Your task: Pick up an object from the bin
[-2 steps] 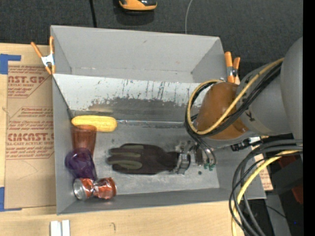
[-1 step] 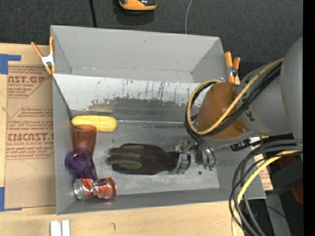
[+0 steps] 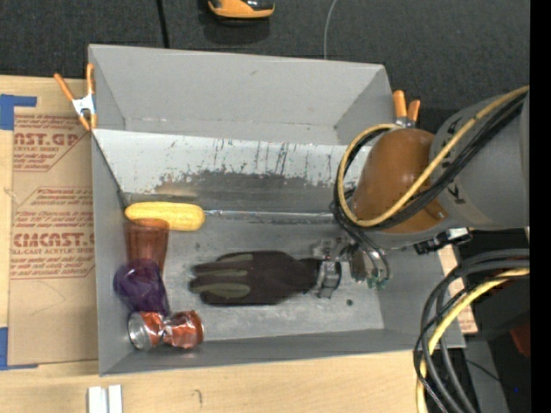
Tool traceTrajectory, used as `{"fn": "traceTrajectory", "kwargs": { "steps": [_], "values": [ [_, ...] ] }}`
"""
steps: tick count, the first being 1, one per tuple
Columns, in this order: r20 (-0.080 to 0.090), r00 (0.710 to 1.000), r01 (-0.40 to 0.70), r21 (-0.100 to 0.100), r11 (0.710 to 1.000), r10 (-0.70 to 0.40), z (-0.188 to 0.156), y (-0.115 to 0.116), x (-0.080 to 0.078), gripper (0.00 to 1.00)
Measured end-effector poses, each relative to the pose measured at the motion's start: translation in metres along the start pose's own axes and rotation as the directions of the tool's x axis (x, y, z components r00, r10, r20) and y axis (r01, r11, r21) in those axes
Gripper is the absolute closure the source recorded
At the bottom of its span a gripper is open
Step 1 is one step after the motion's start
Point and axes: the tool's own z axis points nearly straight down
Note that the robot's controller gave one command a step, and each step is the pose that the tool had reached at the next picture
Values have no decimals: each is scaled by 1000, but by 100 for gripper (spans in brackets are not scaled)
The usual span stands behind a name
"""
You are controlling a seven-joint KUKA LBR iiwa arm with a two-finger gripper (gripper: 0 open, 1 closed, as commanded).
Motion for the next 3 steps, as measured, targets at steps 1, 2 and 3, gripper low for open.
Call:
{"fn": "traceTrajectory", "kwargs": {
  "steps": [1, 2, 3],
  "values": [
    [0, 1000, 1, 0, 1000, -1, 0, 0, 0, 100],
    [0, 1000, 1, 0, 1000, -1, 0, 0, 0, 100],
    [0, 1000, 1, 0, 1000, -1, 0, 0, 0, 100]
  ]
}}
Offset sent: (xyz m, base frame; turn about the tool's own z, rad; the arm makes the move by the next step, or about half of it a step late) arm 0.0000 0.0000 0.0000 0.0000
